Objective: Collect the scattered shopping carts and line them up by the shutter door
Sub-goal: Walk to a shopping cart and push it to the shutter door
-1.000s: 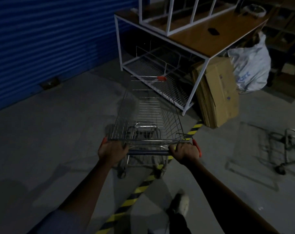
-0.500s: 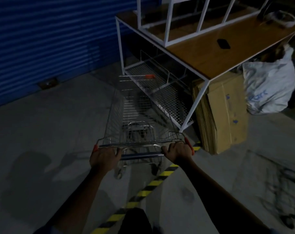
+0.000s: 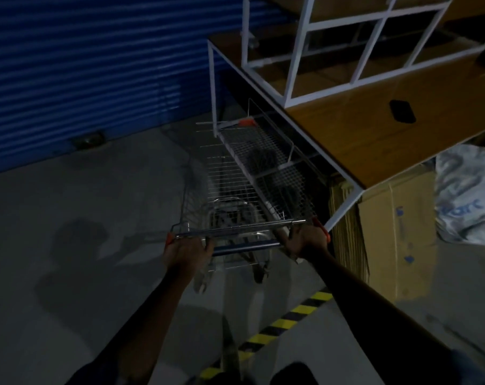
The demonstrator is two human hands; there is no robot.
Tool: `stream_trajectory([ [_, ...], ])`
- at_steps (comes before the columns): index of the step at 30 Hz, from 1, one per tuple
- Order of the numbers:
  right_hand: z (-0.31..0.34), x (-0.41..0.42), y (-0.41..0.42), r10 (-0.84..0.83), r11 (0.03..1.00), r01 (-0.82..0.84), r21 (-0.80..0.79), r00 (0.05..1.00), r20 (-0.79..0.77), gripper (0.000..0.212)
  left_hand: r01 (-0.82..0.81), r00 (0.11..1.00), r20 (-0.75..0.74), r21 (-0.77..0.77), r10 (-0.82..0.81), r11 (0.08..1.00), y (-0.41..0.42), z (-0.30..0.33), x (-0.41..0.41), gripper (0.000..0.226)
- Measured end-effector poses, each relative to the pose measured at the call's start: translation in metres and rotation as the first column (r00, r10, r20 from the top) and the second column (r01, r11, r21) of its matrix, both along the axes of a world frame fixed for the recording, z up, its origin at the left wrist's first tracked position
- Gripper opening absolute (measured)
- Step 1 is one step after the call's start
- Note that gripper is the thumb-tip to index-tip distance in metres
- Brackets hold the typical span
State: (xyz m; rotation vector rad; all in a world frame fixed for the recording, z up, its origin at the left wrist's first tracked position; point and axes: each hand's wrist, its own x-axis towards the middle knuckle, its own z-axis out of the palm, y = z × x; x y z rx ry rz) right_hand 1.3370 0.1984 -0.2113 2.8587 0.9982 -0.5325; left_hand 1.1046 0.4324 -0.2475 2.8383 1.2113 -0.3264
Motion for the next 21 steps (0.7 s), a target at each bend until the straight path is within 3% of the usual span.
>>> stream_trajectory([
  [4,0.002,0.063,0.013,0.012,1.0,-0.013,0.016,1.0,0.015,0.069,-0.001,1.0,0.024,-0.008,0.001,1.0,-0.004,0.012,0.059,0.064],
  [7,-0.014,0.113,0.011,0.191,0.981,-0.196,0.008,0.963,0.188,0.118,-0.023,1.0,0.01,-0.019,0.023,1.0,-0.012,0.013,0.096,0.066],
  [8,-0.011,0.129,0.011,0.225,0.974,-0.225,-0.02,0.957,0.183,0.125,-0.037,0.999,0.021,-0.002,0.037,0.999,-0.016,0.013,0.109,0.062],
  [11,-0.006,0.173,0.012,0.208,0.978,-0.206,-0.031,0.968,0.138,0.101,-0.121,0.992,0.04,0.015,0.12,0.993,-0.029,0.018,0.147,0.065],
  [14,-0.011,0.215,0.011,0.3,0.953,-0.301,-0.022,0.94,0.16,0.11,-0.168,0.986,0.022,-0.018,0.168,0.986,-0.037,0.013,0.176,0.073],
  [17,-0.016,0.245,0.008,0.259,0.966,-0.256,-0.048,0.925,0.278,0.078,-0.131,0.991,0.016,0.028,0.131,0.991,-0.044,0.003,0.192,0.075],
  [18,-0.015,0.248,0.01,0.272,0.96,-0.277,-0.028,0.912,0.308,0.078,-0.148,0.989,0.023,0.046,0.147,0.988,-0.046,0.001,0.195,0.074],
  [21,-0.02,0.253,0.014,0.335,0.942,-0.329,-0.062,0.924,0.185,0.09,-0.079,0.997,0.022,0.159,0.077,0.984,-0.051,-0.01,0.193,0.067],
])
